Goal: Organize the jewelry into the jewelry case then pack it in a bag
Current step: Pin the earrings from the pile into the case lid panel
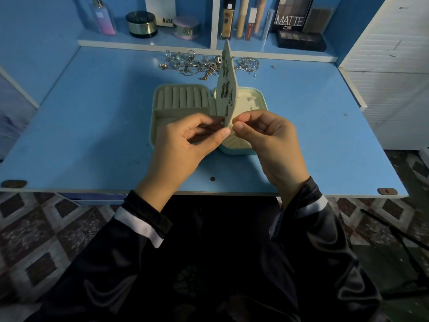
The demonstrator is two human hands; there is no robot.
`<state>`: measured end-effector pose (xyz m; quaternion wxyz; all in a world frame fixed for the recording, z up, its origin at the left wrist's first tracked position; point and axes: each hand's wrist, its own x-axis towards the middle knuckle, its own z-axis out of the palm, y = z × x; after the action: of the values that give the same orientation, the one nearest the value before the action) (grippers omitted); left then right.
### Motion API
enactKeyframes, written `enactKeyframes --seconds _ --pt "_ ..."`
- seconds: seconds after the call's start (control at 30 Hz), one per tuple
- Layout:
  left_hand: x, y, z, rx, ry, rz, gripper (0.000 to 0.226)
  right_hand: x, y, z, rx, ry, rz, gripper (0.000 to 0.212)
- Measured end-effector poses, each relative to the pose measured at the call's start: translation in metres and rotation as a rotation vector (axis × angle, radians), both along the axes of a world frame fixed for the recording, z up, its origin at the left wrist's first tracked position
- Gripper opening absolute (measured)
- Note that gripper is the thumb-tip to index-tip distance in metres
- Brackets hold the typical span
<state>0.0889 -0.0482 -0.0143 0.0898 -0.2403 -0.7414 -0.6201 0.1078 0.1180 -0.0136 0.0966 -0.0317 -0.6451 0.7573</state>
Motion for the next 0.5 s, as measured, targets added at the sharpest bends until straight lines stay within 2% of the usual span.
enactKeyframes --seconds 0.5 --pt "0.0010 -0.0012 0.0035 0.006 0.012 -0.025 0.021 -0.0012 -0.0051 -0.0001 0.014 -0.006 -0.050 0.009"
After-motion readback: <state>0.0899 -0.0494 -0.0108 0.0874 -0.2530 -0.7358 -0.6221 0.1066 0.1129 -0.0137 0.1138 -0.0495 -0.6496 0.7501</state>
